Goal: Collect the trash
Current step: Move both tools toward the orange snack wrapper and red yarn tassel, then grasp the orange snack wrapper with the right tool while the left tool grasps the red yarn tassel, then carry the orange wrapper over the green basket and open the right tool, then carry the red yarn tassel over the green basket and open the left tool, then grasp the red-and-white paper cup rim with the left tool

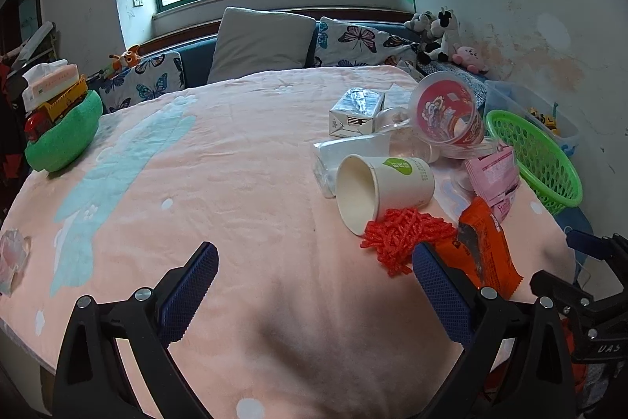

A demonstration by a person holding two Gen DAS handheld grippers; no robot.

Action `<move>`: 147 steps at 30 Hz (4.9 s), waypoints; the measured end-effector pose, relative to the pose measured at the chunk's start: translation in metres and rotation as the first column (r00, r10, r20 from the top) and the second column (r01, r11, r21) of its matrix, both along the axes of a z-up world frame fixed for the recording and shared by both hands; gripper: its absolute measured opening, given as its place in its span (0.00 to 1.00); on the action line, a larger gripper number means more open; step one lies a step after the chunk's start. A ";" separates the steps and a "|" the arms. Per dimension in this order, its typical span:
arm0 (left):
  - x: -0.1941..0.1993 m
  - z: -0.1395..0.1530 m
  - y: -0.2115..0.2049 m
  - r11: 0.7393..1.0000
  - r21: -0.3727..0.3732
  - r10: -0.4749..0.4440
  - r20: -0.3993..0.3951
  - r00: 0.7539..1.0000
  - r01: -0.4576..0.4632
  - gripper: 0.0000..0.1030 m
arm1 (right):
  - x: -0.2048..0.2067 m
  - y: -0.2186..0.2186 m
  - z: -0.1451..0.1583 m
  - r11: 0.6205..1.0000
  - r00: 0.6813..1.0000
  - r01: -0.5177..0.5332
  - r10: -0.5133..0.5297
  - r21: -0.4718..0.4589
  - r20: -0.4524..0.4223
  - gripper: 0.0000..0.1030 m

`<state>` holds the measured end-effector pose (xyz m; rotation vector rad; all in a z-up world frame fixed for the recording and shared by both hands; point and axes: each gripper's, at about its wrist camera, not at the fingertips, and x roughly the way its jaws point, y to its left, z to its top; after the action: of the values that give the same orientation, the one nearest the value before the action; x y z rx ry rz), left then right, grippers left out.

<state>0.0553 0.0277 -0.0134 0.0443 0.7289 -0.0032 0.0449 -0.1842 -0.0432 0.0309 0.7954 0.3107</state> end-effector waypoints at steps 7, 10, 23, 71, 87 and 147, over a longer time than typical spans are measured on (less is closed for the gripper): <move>0.010 -0.003 0.008 1.000 -0.017 -0.013 -0.019 1.000 0.013 0.93 | 0.020 0.021 -0.012 0.997 0.997 -0.069 0.068 -0.024 -0.028 0.96; 0.015 -0.008 0.011 1.000 -0.024 -0.019 -0.033 0.999 0.019 0.93 | 0.030 0.028 -0.020 0.995 0.995 -0.095 0.094 -0.032 -0.041 0.96; 0.028 -0.024 0.005 0.991 -0.068 -0.119 -0.085 0.989 0.114 0.91 | 0.053 0.047 -0.043 0.985 0.990 -0.132 0.125 -0.114 -0.064 0.89; 0.058 0.029 -0.088 0.903 -0.173 -0.400 -0.005 0.916 0.393 0.16 | 0.097 -0.198 0.016 0.945 0.945 0.322 -0.325 0.058 0.045 0.62; 0.140 0.036 -0.201 0.864 -0.135 -0.494 -0.051 0.868 0.484 0.16 | 0.135 -0.239 -0.012 0.915 0.915 0.402 -0.402 0.040 0.005 0.81; 0.133 0.016 -0.210 0.889 -0.100 -0.455 -0.068 0.888 0.447 0.68 | 0.068 -0.230 0.019 0.914 0.913 0.393 -0.400 0.096 0.075 0.83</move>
<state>0.1885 -0.1823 0.0022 0.1361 0.7948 -0.4858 0.1133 -0.4139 -0.0246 0.2492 0.6650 -0.0439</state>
